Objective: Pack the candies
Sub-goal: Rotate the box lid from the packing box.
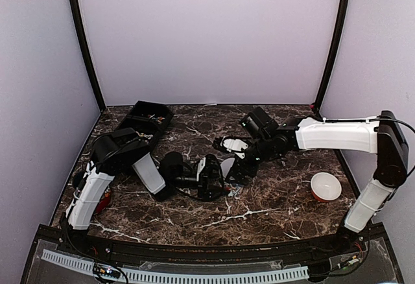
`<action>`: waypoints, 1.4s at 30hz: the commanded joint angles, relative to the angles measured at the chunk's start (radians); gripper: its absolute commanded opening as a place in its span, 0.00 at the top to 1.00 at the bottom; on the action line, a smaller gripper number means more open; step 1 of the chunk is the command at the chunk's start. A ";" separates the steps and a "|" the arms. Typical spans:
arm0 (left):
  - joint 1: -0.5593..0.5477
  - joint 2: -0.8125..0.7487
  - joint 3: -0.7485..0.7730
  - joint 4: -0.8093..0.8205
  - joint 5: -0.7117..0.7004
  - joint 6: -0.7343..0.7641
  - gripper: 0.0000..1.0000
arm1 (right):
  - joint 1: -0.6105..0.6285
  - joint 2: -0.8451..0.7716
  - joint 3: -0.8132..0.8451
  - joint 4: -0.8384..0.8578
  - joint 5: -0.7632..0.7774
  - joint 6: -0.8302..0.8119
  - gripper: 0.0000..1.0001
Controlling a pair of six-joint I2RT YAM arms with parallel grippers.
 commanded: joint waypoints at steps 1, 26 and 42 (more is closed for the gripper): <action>0.008 0.066 -0.036 -0.016 -0.028 -0.011 0.23 | -0.011 -0.017 -0.057 0.049 0.033 0.050 0.07; 0.012 0.064 -0.051 0.013 -0.043 -0.014 0.23 | -0.015 -0.131 -0.133 0.072 0.042 0.043 0.02; 0.012 0.061 -0.050 0.007 -0.035 -0.010 0.23 | -0.039 -0.170 -0.063 -0.091 0.032 -0.034 0.02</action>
